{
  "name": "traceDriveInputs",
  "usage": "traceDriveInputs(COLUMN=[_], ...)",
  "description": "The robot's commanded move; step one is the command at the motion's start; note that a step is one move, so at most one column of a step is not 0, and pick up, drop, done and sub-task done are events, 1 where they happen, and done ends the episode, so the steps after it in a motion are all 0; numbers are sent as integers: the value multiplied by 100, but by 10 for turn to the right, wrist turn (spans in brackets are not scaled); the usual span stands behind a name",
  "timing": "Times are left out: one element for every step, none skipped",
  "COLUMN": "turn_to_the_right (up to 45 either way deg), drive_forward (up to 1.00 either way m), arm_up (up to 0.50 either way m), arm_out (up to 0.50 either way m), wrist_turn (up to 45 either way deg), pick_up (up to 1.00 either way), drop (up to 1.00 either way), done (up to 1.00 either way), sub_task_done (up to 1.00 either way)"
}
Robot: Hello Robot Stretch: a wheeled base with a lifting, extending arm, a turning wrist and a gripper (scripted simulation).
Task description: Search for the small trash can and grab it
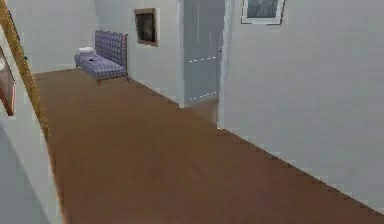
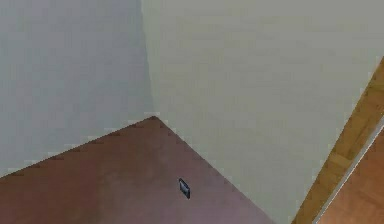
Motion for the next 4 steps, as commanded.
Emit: traceDriveInputs(turn_to_the_right=[0,0,30,0], drive_forward=[100,100,0,50], arm_up=[0,0,0,0], arm_out=[0,0,0,0], wrist_turn=[0,0,0,0], pick_up=[0,0,0,0], drop=[0,0,0,0], done=[0,0,0,0], sub_task_done=[0,0,0,0])
